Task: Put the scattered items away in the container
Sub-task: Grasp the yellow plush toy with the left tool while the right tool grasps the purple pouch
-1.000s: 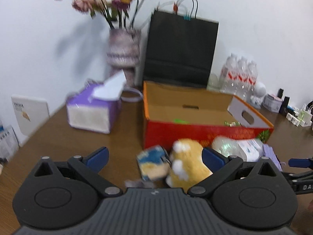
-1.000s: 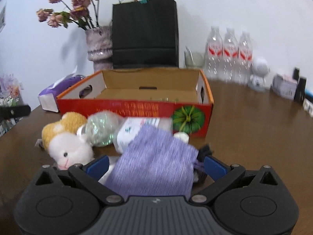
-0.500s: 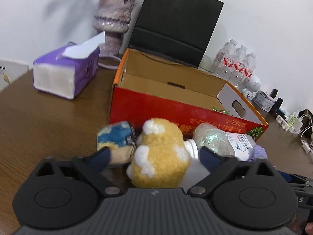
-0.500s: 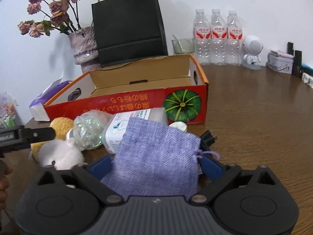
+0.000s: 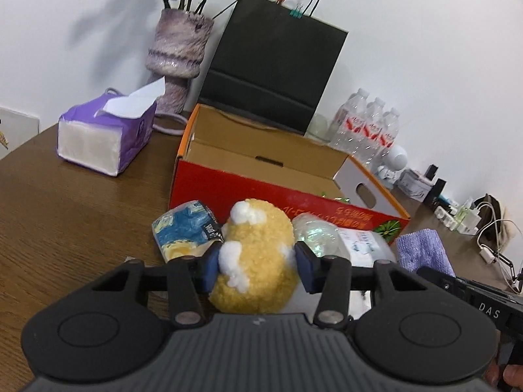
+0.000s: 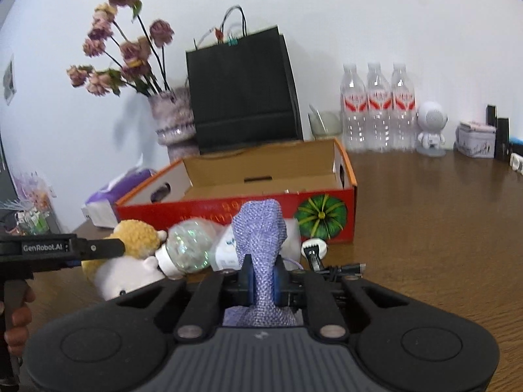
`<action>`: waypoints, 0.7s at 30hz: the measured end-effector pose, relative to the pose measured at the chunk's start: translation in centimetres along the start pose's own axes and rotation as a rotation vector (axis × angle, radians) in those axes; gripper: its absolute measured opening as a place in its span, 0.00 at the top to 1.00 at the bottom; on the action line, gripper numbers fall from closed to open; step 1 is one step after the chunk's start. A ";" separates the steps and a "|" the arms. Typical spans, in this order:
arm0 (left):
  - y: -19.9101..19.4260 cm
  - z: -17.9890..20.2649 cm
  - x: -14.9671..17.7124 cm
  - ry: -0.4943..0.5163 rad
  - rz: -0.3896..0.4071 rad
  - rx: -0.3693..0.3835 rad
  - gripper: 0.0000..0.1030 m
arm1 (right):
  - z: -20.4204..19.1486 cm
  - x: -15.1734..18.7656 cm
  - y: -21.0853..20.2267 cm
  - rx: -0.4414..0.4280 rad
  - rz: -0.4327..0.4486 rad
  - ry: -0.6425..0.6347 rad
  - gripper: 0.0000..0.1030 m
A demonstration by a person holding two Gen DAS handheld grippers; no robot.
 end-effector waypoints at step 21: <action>-0.4 -0.8 2.0 0.037 -0.058 -0.044 0.41 | -1.3 0.3 -2.1 -0.020 0.017 0.001 0.91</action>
Point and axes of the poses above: each gripper's, at about its wrist camera, not at the fingertips, and y roughly the way its jaws point, z to its right, x to its underside, the point moved 8 cm from there along y, roughly the way its jaws point, and after that the axes turned 11 degrees about -x, right-handed, at the moved point
